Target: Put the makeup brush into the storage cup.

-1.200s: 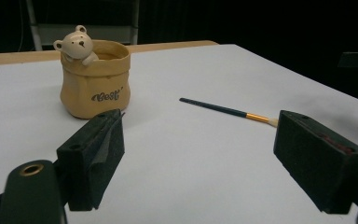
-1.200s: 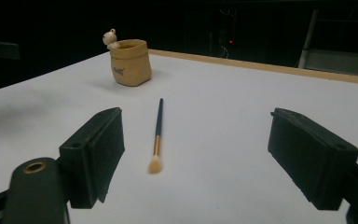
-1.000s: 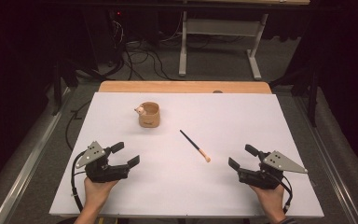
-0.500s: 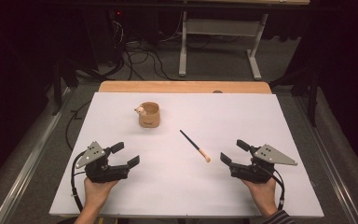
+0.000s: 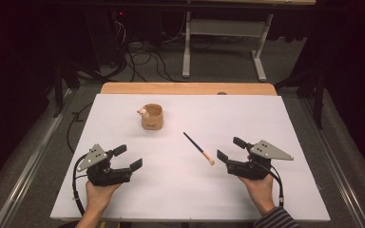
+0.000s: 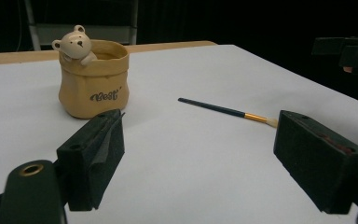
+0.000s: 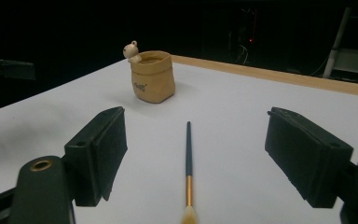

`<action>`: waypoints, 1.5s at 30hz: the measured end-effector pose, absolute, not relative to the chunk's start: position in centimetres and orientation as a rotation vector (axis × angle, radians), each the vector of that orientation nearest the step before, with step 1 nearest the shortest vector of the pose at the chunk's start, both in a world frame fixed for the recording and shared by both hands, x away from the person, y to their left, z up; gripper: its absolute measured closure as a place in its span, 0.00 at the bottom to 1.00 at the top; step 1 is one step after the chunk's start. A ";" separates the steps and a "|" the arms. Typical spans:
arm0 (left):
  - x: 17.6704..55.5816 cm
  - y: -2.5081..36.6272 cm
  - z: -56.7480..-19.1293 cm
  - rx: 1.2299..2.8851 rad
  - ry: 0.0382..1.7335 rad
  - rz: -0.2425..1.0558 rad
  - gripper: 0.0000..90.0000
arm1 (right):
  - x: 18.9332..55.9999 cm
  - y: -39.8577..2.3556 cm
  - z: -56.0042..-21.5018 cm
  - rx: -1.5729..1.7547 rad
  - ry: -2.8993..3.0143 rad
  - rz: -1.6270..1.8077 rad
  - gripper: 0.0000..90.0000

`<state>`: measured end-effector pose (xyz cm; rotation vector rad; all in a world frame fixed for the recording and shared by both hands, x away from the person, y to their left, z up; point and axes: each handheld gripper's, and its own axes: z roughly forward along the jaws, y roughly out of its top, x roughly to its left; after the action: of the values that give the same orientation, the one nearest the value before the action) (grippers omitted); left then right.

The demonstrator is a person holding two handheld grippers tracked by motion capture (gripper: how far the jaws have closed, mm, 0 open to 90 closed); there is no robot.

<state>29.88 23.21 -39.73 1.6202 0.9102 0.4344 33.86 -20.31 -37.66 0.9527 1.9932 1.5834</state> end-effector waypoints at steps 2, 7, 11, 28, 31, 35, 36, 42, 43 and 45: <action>29.9 23.2 -39.7 1.620 0.910 0.434 0.19 | 34.0 -20.1 -37.6 0.953 1.995 1.588 0.25; 29.9 23.2 -39.7 1.622 0.908 0.435 0.19 | 34.5 -19.4 -37.3 0.959 2.006 1.591 0.25; 29.9 23.2 -39.7 1.622 0.907 0.435 0.19 | 34.9 -19.0 -37.2 0.966 2.003 1.589 0.25; 29.9 23.2 -39.7 1.623 0.906 0.435 0.19 | 36.4 -17.4 -36.8 0.976 2.021 1.593 0.25; 29.9 23.2 -39.7 1.621 0.905 0.434 0.19 | 36.7 -17.1 -36.7 0.974 2.026 1.588 0.25; 29.9 23.2 -39.7 1.622 0.905 0.435 0.19 | 37.1 -16.6 -36.7 0.984 2.043 1.587 0.25; 29.9 23.2 -39.7 1.622 0.905 0.435 0.19 | 37.2 -16.5 -36.7 0.986 2.044 1.583 0.25; 29.9 23.2 -39.7 1.622 0.903 0.435 0.19 | 37.5 -15.8 -36.6 0.983 2.049 1.591 0.25; 29.8 23.2 -39.7 1.621 0.904 0.435 0.19 | 37.6 -15.6 -36.6 0.979 2.052 1.591 0.25; 29.8 23.2 -39.7 1.621 0.905 0.436 0.19 | 37.7 -15.5 -36.7 0.980 2.053 1.589 0.25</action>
<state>29.84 23.24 -39.70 1.6212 0.9048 0.4361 37.70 -15.54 -36.66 0.9796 2.0525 1.5894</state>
